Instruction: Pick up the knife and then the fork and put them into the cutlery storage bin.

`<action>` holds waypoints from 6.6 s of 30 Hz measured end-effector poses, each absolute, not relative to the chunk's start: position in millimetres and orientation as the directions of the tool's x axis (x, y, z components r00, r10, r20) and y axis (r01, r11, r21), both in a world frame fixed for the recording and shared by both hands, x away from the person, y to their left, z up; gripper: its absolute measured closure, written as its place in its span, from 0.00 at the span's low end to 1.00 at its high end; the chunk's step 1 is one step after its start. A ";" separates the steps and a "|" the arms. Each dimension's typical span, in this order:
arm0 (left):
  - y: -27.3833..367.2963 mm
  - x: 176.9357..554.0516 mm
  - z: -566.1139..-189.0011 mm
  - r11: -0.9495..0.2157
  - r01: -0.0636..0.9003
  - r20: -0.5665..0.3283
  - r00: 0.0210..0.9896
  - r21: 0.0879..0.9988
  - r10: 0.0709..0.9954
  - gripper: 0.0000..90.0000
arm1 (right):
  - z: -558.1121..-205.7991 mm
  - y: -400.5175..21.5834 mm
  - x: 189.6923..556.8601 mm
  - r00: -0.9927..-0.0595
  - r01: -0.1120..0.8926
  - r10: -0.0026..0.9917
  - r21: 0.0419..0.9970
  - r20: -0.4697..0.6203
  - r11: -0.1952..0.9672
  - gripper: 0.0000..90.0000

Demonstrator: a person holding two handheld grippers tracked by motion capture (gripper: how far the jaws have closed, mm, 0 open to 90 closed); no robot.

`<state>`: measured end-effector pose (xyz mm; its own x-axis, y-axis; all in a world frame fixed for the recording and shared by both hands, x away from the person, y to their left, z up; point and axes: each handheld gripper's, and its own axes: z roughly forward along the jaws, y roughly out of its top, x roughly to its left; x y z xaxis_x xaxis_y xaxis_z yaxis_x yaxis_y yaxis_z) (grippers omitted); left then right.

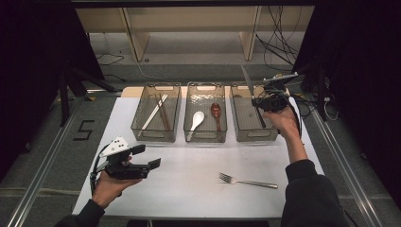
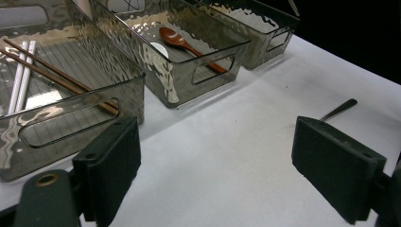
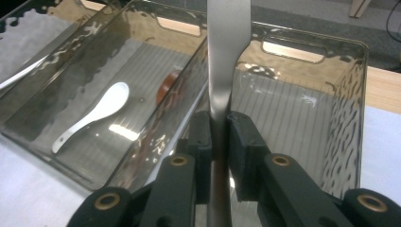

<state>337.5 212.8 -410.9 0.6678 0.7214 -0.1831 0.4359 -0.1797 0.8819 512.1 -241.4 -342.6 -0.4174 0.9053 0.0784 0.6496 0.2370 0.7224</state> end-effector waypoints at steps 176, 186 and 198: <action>212.3 338.8 -411.0 -0.176 0.426 -0.180 0.671 0.887 0.719 0.17 | -453.8 -187.9 365.0 -0.887 0.449 0.459 0.129 -0.057 0.884 0.94; 212.6 338.7 -410.6 -0.176 0.424 -0.177 0.671 0.888 0.720 0.17 | -448.2 -188.5 365.2 -0.888 0.445 0.457 0.158 -0.051 0.881 0.94; 212.4 338.7 -410.8 -0.176 0.422 -0.176 0.672 0.889 0.719 0.17 | -424.5 -201.0 371.1 -0.836 0.498 0.546 0.342 -0.055 0.797 0.94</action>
